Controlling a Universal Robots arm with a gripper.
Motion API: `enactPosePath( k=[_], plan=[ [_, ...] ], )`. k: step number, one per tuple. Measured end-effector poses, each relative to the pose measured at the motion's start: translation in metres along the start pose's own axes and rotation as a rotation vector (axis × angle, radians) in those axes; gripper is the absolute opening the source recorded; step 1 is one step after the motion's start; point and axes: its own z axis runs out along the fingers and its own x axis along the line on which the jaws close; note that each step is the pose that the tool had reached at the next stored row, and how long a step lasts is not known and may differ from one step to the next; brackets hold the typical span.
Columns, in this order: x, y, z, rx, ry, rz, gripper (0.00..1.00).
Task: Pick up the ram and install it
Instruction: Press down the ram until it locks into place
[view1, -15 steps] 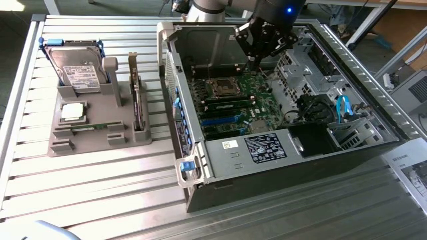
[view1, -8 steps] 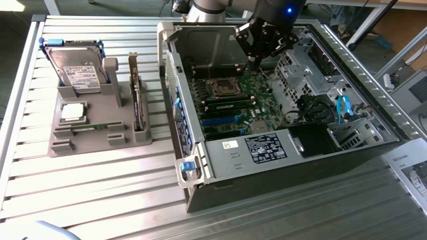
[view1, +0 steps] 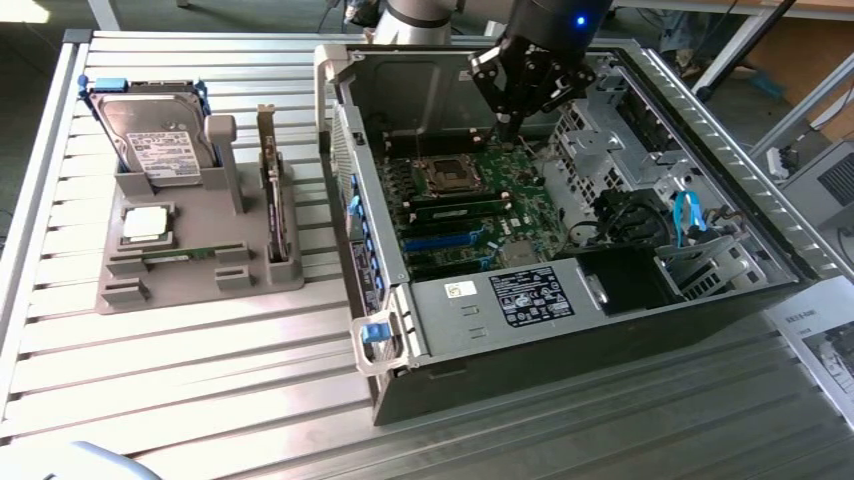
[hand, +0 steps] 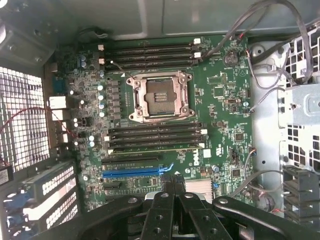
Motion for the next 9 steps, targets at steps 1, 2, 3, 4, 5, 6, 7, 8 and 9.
enactPosePath(
  k=[1, 2, 3, 4, 5, 6, 7, 8, 9],
  plan=[
    [0.0, 0.0, 0.0, -0.0001, 0.0, -0.008, 0.1],
    [0.0, 0.0, 0.0, -0.0003, 0.0, -0.017, 0.1],
    [0.0, 0.0, -0.0001, -0.0004, 0.0, -0.025, 0.1],
    [0.0, 0.0, 0.0, -0.0006, 0.0, -0.033, 0.1],
    [0.0, 0.0, 0.0, -0.0008, 0.0, -0.041, 0.1],
    [0.0, 0.0, 0.0, -0.0009, 0.0, -0.05, 0.1],
    [0.0, 0.0, 0.0, -0.001, 0.0, -0.051, 0.1],
    [0.0, 0.0, 0.0, -0.001, 0.0, -0.051, 0.1],
    [0.0, 0.0, 0.0, -0.001, 0.0, -0.051, 0.1]
  ],
)
